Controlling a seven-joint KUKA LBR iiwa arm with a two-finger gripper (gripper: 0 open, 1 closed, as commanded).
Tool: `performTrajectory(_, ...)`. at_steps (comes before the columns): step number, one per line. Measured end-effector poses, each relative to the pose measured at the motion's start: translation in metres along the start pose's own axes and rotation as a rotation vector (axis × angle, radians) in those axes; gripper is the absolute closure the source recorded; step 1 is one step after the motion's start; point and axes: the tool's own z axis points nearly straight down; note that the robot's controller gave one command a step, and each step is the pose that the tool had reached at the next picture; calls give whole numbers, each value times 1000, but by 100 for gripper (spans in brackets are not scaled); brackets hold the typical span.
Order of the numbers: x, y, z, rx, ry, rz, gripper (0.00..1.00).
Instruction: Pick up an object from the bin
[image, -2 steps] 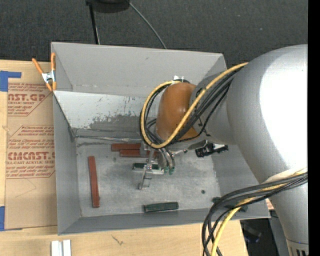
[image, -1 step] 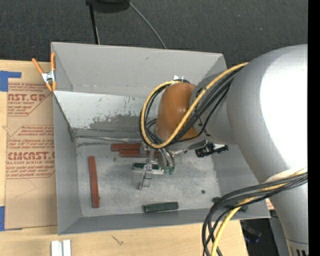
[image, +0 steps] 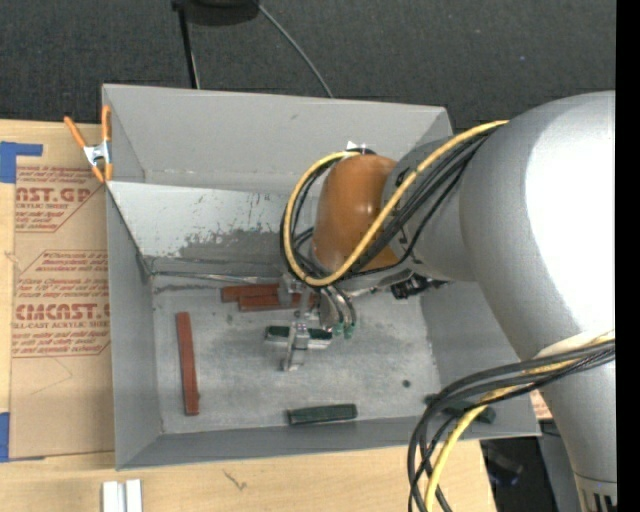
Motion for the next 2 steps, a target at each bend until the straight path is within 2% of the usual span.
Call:
performTrajectory(1,-29,0,-5,-3,-15,13,100)
performTrajectory(2,-26,0,-6,-4,-19,44,100)
